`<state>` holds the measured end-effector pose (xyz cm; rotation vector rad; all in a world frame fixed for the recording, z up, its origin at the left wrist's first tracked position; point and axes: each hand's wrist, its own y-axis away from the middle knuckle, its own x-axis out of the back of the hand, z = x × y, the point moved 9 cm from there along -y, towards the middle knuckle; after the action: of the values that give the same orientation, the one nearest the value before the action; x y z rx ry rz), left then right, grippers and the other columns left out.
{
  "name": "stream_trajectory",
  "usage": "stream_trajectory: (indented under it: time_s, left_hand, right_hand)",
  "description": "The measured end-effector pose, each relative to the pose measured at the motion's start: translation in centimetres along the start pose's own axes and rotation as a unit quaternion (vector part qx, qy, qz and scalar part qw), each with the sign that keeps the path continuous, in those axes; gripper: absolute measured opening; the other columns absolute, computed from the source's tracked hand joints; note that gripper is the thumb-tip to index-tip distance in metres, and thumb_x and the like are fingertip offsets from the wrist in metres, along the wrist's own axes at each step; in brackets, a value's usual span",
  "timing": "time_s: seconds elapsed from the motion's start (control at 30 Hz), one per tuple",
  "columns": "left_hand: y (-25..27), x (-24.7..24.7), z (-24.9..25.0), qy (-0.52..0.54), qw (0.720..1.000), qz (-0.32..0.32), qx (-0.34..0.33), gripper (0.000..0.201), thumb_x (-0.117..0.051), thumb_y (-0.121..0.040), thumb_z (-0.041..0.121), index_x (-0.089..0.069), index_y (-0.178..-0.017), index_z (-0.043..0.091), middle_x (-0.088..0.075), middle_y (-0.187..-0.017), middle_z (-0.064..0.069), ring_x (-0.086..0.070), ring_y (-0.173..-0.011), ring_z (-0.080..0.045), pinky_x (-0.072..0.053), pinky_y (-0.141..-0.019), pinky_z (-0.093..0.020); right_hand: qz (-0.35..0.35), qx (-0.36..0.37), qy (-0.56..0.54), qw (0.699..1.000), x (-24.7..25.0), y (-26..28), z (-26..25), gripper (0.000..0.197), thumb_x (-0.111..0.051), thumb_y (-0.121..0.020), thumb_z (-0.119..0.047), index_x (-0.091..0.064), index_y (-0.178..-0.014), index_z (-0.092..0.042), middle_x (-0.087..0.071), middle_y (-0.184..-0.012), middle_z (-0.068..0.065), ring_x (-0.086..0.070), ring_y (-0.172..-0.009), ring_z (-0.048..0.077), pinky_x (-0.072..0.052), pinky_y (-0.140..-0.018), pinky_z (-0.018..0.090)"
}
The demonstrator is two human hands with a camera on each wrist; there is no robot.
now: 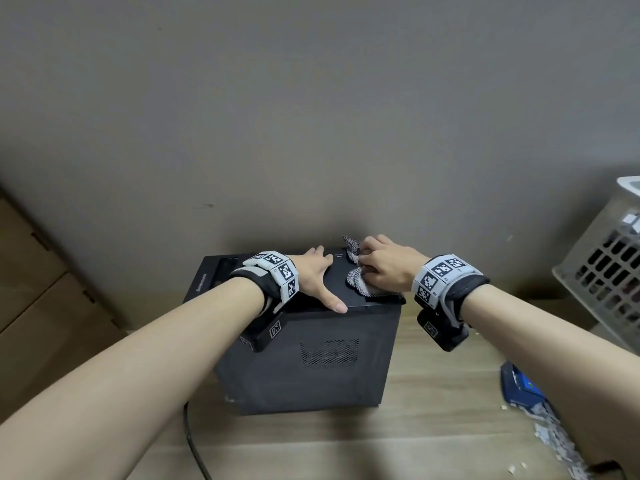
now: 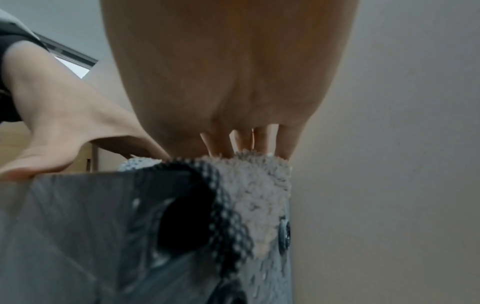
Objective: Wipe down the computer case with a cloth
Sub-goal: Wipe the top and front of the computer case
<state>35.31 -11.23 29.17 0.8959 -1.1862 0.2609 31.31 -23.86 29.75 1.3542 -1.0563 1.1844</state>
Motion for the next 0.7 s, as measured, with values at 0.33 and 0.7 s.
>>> stream_trajectory:
  time_s: [0.33, 0.7]
  left_hand:
    - [0.3, -0.3, 0.2, -0.062, 0.998, 0.003, -0.002, 0.128, -0.056, -0.025, 0.094, -0.047, -0.121, 0.01, -0.041, -0.129, -0.008, -0.043, -0.123, -0.028, -0.043, -0.1, -0.048]
    - [1.2, -0.1, 1.0, -0.043, 0.999, 0.01, -0.019, 0.119, -0.069, -0.04, 0.086, -0.042, -0.13, 0.012, -0.03, -0.146, -0.01, -0.031, -0.138, -0.031, -0.036, -0.108, -0.052]
  right_hand:
    - [0.035, 0.063, -0.074, 0.995, 1.3, 4.7, -2.9, 0.024, -0.054, -0.069, -0.036, -0.07, -0.08, -0.021, -0.062, -0.105, -0.022, -0.057, -0.088, 0.017, -0.047, -0.067, 0.031]
    - [0.11, -0.027, -0.324, 0.939, 7.7, 6.5, -0.2, 0.027, -0.059, -0.077, -0.025, -0.064, -0.071, 0.0, -0.062, -0.069, 0.009, -0.05, -0.062, 0.013, -0.047, -0.06, 0.04]
